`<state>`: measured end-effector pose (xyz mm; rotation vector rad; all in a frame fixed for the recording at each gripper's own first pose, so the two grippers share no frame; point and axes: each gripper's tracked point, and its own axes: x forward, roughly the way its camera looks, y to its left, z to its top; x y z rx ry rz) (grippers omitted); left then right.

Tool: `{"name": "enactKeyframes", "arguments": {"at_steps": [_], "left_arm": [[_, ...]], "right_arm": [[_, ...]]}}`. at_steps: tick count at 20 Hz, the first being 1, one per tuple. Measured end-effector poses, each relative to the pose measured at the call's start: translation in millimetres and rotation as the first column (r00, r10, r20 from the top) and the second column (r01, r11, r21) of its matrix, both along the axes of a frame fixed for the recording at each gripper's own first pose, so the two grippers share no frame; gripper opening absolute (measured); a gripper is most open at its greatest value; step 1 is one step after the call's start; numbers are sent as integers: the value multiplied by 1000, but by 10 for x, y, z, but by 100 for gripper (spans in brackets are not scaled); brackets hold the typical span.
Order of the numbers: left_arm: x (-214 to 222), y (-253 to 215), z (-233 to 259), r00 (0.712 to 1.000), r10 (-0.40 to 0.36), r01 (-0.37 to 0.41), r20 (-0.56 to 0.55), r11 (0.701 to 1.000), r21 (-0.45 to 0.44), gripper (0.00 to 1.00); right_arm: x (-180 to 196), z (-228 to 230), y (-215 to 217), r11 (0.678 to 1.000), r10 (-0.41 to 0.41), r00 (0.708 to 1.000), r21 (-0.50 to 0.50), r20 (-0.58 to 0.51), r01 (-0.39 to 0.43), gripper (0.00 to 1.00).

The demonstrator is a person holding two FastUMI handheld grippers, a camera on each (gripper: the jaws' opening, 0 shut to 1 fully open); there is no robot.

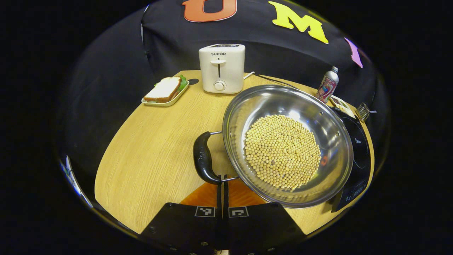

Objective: First push the handle of the pot to place it horizontally, then grasp the pot with both hands and set it on the induction cooktop.

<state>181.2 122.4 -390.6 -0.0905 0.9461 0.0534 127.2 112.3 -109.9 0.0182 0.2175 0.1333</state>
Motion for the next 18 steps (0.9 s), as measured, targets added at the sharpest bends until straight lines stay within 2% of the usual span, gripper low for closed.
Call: {"name": "enactKeyframes", "arguments": {"at_steps": [6,11,12,13,15,16,17,18], "left_arm": [[305,148,-13,1000,12,-12,-11,1000,4,0],[554,241,-14,1000,13,-13,8,999,44,0],[576,245,-13,1000,15,-16,9,999,46,10],[602,249,-9,1000,16,-17,11,999,46,0],[599,248,-14,1000,14,-15,15,999,40,0],[602,297,-4,1000,21,-22,20,998,53,10],[587,340,3,999,27,-29,23,997,67,0],[564,372,17,999,28,-30,29,997,76,0]], "right_arm": [[109,-121,48,1000,-14,1000,-21,-14,13,99],[173,-241,98,999,-28,999,-33,-37,27,99],[172,-270,117,999,-29,999,-36,-44,27,99],[173,-298,132,999,-29,998,-36,-52,27,99],[170,-344,185,999,-24,998,-35,-65,22,100],[165,-363,201,999,-24,997,-36,-69,22,100],[157,-380,220,999,-23,997,-39,-73,21,100],[142,-405,242,999,-22,997,-40,-77,19,100]]}}
